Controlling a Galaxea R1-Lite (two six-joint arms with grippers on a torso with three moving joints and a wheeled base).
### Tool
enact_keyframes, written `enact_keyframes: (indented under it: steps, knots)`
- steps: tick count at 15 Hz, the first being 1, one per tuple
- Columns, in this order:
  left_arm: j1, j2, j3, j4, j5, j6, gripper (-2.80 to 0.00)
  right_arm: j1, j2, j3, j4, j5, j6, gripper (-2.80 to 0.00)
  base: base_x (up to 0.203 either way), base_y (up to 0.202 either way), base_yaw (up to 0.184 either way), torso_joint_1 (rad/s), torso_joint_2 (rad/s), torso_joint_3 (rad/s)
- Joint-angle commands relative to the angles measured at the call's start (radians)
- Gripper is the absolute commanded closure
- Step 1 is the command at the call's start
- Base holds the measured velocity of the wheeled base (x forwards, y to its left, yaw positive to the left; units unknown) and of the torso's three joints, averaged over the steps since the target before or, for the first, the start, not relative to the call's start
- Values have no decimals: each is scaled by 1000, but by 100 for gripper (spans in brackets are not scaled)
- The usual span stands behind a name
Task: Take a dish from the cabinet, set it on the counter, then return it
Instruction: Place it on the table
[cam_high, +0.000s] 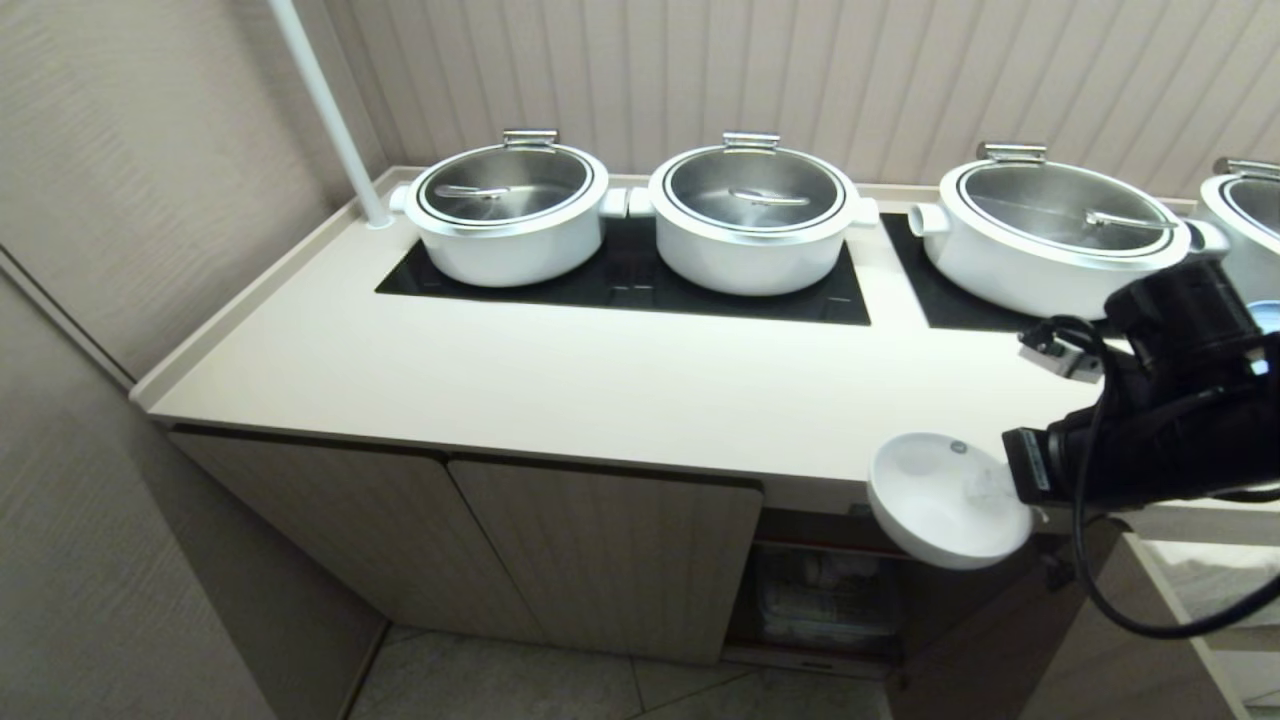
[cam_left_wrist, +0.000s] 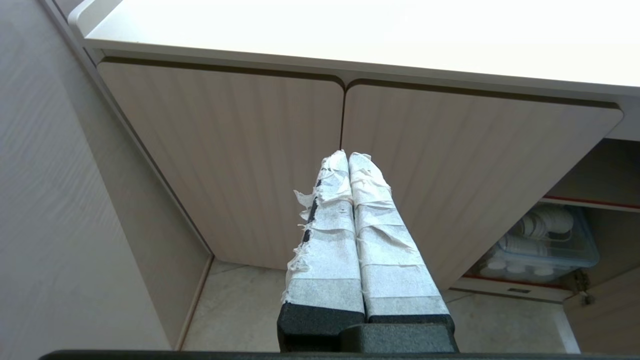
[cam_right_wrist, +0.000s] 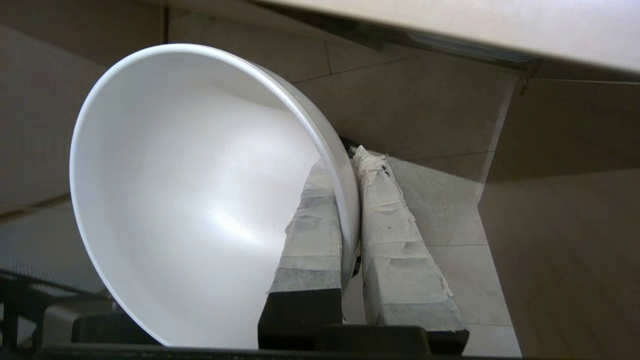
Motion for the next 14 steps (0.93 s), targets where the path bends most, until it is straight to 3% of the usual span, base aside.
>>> enact_keyframes:
  steps: [1, 7, 14]
  knots:
    - [0, 0, 0, -1, 1, -1, 0, -7, 97, -71, 1, -7, 28, 0, 0, 0, 0, 0, 0, 0]
    - [0, 0, 0, -1, 1, -1, 0, -8, 273, -295, 0, -71, 197, 0, 0, 0, 0, 0, 0, 0]
    - [0, 0, 0, -1, 1, -1, 0, -6, 441, -462, -58, -256, 351, 0, 0, 0, 0, 0, 0, 0]
